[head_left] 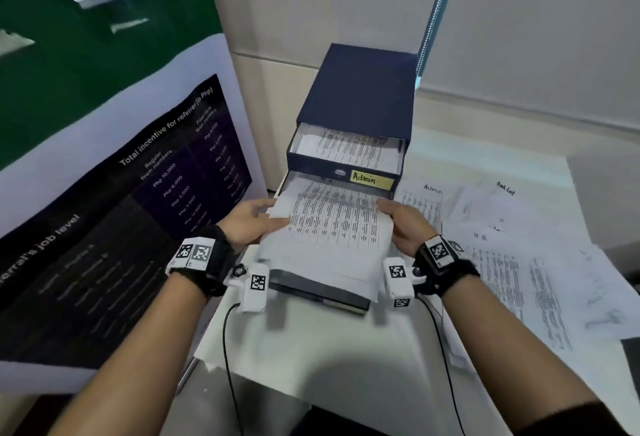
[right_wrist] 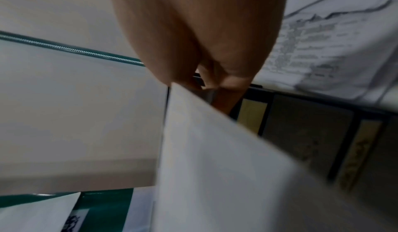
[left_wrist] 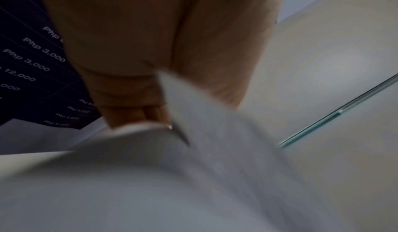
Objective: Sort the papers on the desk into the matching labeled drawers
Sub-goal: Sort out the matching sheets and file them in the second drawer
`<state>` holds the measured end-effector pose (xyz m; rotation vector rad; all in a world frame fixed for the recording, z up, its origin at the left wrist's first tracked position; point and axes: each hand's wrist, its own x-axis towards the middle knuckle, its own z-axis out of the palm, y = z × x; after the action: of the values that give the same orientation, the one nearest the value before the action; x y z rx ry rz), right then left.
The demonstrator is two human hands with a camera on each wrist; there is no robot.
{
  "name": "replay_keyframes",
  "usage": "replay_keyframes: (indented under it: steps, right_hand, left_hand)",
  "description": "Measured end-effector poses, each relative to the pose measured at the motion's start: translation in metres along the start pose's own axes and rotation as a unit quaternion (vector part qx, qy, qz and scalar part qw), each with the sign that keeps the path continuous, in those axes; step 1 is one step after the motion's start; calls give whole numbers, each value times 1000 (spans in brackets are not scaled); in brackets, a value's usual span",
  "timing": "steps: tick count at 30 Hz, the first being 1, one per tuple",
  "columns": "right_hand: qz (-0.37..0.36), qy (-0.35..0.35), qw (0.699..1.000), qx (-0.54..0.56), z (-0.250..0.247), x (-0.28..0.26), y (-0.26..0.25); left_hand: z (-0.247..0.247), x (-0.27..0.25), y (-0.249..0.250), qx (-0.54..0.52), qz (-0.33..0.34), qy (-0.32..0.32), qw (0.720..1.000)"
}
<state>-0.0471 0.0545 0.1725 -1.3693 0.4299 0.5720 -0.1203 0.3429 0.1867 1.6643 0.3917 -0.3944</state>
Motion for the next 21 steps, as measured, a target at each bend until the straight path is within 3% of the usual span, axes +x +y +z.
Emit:
replay_keyframes:
  steps: [6,8,10,13,15,18,21]
  right_hand:
    - [52,-97,987,-118,-18,-9,0]
    - [43,-84,988,-123,-17,-6,-1]
    - [3,-25,992,-120,-14,2,-5]
    - [-41,63,992,-106,-8,25,-10]
    - [-71,108,975,-181,-5,34,-14]
    - [-120,118,928,-332,-1,26,-22]
    - [-183,108,861,-462,-2,14,-23]
  left_hand:
    - [17,37,5,22,13,129,991]
    - [25,47,8,24,35,162,986]
    - [30,56,8,65,77,176,979]
    - [30,69,9,186,138,116,966]
    - [30,75,11,351,144,78,922]
    - [30,87,14,494,134,28,859]
    - [29,103,16,526,91,-13,845]
